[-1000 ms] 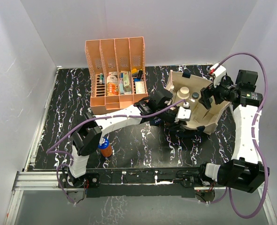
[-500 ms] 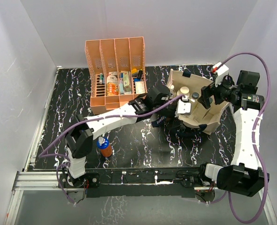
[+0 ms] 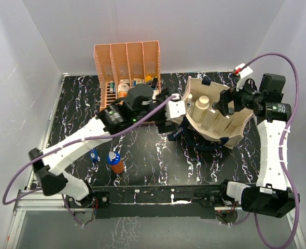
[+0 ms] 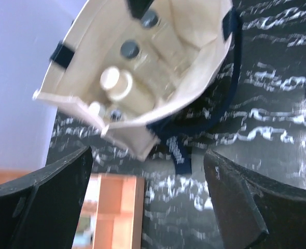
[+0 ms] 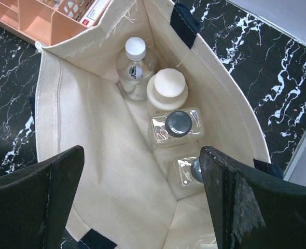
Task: Place the personal care products into the canvas bag
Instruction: Pick up the care product from the center of the board.
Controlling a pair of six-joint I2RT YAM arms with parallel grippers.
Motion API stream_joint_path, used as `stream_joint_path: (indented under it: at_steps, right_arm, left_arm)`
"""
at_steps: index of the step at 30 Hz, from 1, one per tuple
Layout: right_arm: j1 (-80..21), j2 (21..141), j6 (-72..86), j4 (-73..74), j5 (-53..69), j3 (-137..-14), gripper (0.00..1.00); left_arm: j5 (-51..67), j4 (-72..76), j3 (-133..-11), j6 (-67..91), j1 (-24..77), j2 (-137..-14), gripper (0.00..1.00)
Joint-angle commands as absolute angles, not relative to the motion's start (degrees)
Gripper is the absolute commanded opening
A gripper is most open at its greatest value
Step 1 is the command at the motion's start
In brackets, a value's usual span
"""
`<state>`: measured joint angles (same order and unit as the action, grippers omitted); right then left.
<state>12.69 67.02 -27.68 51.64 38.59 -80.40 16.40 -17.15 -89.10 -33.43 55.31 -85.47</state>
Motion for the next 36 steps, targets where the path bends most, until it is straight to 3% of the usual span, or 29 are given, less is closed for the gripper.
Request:
stream_joint_path:
  at_steps: [1, 11, 21, 28, 36]
  right_arm:
    - [10.29, 64.92, -23.97, 46.12, 37.17, -79.53, 0.95]
    - [4.27, 64.37, -22.17, 43.04, 33.83, -76.28, 0.94]
    - [1.74, 65.48, -21.07, 41.72, 32.36, -78.35, 0.94]
    - [0.73, 65.94, -20.57, 40.02, 31.99, -76.34, 0.94]
    - [0.44, 66.85, -20.88, 39.73, 31.84, -76.02, 0.94]
  left_arm:
    - [9.02, -39.85, -88.55, -32.06, 52.09, -79.10, 0.86]
    - [11.95, -59.46, -83.04, -26.64, 38.53, -72.91, 0.85]
    - [16.33, -68.21, -77.26, -27.95, 29.79, -67.92, 0.85]
    - [22.12, -71.74, -73.78, -31.95, 29.28, -66.45, 0.86]
    - [20.23, -68.65, -71.07, -30.64, 29.35, -68.61, 0.85]
